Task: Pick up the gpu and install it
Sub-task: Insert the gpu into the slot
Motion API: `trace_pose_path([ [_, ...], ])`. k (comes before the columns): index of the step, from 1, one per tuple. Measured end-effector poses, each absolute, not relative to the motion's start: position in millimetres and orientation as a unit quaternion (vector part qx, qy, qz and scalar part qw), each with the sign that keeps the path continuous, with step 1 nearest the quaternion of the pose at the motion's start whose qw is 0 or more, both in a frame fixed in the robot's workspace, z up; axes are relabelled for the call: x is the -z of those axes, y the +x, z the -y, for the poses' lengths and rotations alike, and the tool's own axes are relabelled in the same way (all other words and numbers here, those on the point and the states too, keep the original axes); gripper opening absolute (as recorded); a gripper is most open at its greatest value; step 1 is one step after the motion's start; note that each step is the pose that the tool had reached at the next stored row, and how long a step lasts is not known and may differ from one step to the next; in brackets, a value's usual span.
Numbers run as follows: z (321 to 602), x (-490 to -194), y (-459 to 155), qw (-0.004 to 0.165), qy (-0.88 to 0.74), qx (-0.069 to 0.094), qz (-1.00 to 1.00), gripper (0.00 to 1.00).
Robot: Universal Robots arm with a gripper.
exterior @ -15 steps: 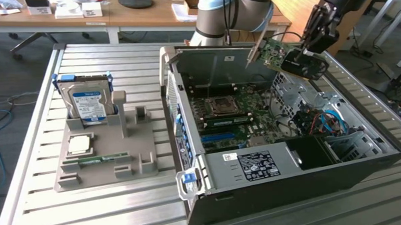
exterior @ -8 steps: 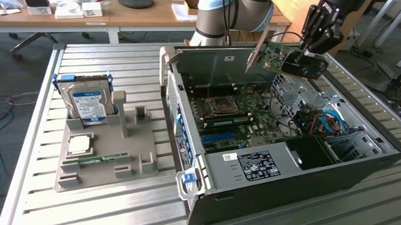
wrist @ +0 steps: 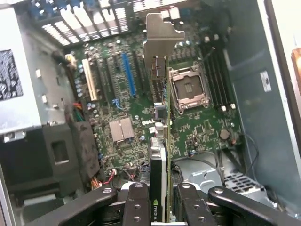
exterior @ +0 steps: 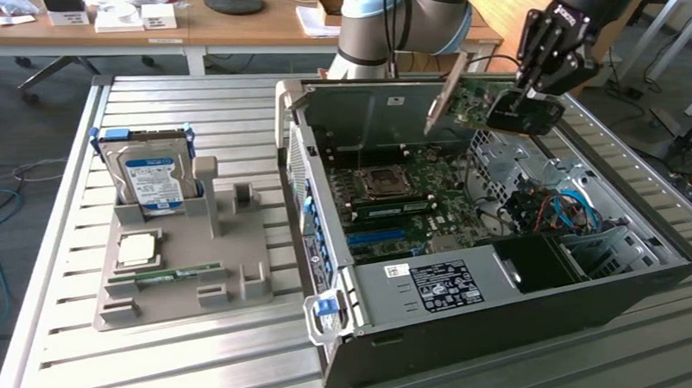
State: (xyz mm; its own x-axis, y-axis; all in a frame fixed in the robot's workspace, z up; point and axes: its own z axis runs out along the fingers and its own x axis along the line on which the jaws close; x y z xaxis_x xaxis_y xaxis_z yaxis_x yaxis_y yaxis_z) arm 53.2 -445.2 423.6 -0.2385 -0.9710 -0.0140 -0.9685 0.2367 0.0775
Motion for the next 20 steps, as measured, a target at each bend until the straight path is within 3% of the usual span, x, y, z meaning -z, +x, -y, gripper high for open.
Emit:
trace_pose_path([
  [15,445.1,-421.7,53.0,0.022,0.677,0.031,0.735,0.27],
  [20,445.1,-419.5,48.7,0.004,0.678,0.015,0.735,0.27],
])
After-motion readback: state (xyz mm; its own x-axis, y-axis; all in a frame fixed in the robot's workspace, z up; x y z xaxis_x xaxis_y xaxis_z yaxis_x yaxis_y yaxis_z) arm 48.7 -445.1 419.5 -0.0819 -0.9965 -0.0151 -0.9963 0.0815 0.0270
